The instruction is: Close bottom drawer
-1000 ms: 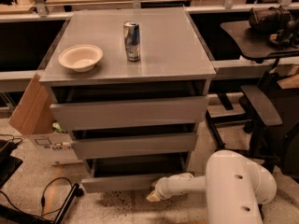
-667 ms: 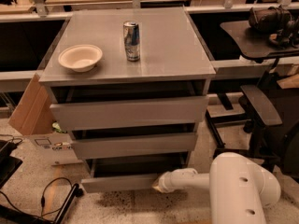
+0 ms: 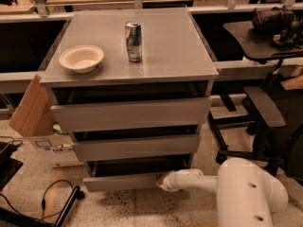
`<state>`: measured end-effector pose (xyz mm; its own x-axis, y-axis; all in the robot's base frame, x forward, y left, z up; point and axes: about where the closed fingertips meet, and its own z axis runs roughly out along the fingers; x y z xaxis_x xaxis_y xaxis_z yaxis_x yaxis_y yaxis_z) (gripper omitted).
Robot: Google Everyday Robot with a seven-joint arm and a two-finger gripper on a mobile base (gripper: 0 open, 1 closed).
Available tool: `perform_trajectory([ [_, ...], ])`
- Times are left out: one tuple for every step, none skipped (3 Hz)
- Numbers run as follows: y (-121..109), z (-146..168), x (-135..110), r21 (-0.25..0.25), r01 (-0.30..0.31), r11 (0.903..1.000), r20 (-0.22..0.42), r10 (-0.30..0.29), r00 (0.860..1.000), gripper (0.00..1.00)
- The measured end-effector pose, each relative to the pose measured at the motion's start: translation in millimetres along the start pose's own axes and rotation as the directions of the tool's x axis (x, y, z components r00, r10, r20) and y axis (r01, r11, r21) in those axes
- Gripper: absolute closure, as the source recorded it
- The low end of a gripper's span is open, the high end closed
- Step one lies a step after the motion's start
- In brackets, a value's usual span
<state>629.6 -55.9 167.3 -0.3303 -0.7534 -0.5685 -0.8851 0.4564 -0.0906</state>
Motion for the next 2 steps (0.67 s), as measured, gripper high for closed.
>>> perform_trajectory([
  [-15.8,2.5,3.4,0.026,-0.016,0.9995,0.020,0.015,1.000,1.00],
  [-16.8,2.6,3.6,0.028,-0.017,0.9995,0.021,0.016,1.000,0.82],
])
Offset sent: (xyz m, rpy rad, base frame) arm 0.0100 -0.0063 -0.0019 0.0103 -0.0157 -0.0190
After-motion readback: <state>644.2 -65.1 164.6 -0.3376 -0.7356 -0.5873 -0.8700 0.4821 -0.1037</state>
